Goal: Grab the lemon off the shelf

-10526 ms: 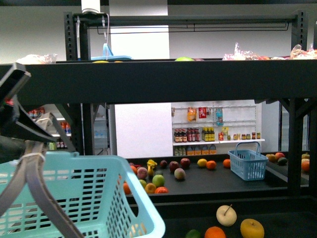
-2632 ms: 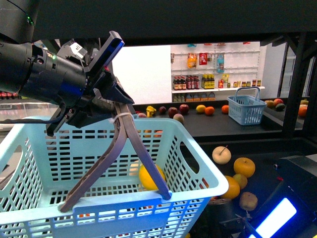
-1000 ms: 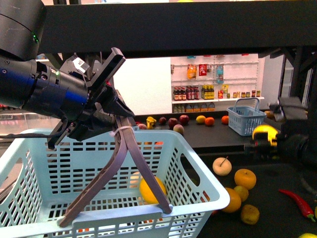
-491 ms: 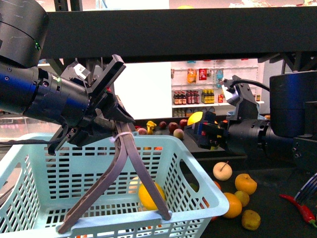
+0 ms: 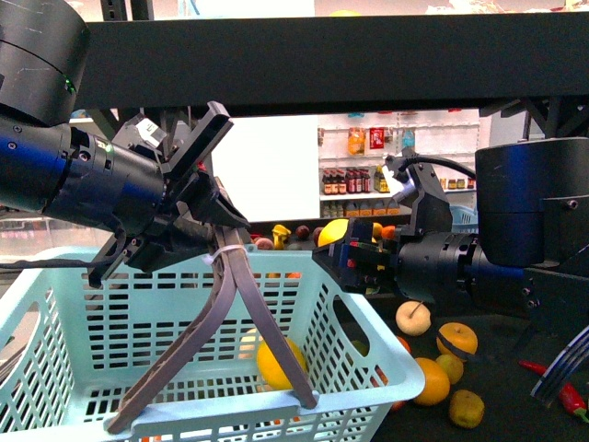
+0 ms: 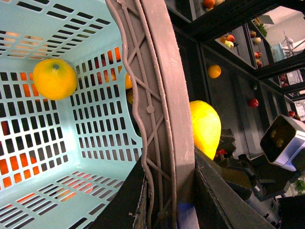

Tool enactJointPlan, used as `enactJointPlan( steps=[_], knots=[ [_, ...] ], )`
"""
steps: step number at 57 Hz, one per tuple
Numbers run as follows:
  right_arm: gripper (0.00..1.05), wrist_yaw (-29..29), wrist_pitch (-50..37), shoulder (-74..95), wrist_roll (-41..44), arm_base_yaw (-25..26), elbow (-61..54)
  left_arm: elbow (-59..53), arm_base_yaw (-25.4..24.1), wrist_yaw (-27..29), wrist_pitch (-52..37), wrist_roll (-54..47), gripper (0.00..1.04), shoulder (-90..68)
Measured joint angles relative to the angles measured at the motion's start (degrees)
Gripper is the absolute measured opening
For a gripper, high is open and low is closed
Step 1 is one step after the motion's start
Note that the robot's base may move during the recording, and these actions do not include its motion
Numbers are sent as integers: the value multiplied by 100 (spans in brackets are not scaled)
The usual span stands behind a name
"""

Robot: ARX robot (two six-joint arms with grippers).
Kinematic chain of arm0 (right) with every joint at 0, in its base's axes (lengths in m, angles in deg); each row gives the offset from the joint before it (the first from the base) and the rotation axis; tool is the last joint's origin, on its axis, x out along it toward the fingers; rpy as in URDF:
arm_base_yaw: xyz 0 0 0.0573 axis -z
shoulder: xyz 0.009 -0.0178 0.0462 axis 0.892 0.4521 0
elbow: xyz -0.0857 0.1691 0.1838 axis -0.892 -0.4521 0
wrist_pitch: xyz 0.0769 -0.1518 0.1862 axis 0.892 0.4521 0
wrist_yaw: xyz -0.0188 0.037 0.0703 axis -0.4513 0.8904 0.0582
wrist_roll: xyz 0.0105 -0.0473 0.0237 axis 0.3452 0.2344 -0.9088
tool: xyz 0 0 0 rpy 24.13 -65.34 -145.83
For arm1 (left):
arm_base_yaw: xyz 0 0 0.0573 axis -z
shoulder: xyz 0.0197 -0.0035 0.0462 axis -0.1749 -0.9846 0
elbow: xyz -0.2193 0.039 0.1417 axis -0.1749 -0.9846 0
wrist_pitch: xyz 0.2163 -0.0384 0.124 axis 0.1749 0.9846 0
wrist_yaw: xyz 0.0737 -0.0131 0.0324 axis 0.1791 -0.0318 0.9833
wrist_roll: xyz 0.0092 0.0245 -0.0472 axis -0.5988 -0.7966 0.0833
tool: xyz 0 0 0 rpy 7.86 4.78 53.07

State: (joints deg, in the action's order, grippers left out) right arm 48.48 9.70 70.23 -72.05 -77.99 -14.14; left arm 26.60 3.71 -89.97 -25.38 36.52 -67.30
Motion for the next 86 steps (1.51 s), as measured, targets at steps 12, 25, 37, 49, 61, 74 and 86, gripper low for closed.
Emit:
enactJointPlan(
  steps=[12,25,37,49,61,74,86],
  knots=[
    [98,83,-2,70,50,-79,-68,0,0,-24,4,-7,21,0],
    [102,-636,-87,59,138,256,-55,0,4,9,9,-4,21,-4],
    [102,-1720,-94,-555,468,824,-614,0,4,2,9,4,21,-4],
    [102,-2439,225,-1982,1019,1126,-1705,0,9,-22,9,7,21,-4],
    [102,-2498,490,-3919,1263,1377,-2986,0,7,2,9,4,21,-4],
    [72,-2400,1565,-6502,1377,1475,-4457,0,4,0,9,11,21,-4],
    [24,-2393,3038,-9141,1386,1480,-5394,0,4,9,9,9,21,-4]
  ],
)
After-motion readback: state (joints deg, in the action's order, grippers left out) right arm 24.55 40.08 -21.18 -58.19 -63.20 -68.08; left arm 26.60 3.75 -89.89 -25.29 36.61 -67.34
